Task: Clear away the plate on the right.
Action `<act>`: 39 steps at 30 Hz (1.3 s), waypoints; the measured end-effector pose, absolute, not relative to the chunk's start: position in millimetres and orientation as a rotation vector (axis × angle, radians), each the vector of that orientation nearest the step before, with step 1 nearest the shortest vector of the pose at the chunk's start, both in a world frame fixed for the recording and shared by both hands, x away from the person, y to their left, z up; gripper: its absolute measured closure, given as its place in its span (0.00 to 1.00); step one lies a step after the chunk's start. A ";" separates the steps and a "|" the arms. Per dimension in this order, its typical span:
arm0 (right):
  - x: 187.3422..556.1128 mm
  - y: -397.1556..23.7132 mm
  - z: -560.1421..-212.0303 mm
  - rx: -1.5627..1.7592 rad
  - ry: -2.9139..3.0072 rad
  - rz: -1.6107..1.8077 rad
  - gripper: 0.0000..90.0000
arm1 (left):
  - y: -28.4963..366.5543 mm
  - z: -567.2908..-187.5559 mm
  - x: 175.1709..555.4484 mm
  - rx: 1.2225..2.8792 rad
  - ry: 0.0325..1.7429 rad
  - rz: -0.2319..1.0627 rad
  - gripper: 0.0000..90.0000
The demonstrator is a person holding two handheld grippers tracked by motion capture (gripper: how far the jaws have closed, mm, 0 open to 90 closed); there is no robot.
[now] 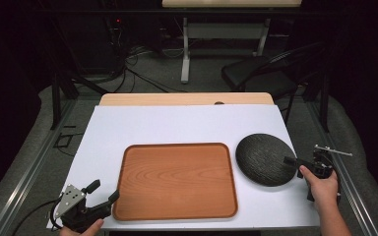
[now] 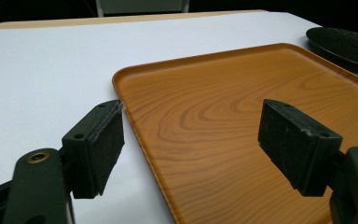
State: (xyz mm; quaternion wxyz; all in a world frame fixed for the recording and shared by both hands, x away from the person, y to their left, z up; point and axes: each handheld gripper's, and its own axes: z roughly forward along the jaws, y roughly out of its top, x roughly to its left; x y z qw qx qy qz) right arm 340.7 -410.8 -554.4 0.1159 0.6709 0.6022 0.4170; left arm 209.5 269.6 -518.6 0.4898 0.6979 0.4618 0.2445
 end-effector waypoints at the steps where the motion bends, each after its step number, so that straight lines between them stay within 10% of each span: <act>1: 341.0 -409.6 -554.9 1.972 1.763 1.224 0.41 | 269.6 -518.6 209.5 1.696 1.122 0.594 0.25; 39: 345.2 -406.1 -560.1 2.011 1.740 1.285 0.44 | 269.9 -519.0 210.7 1.692 1.129 0.590 0.25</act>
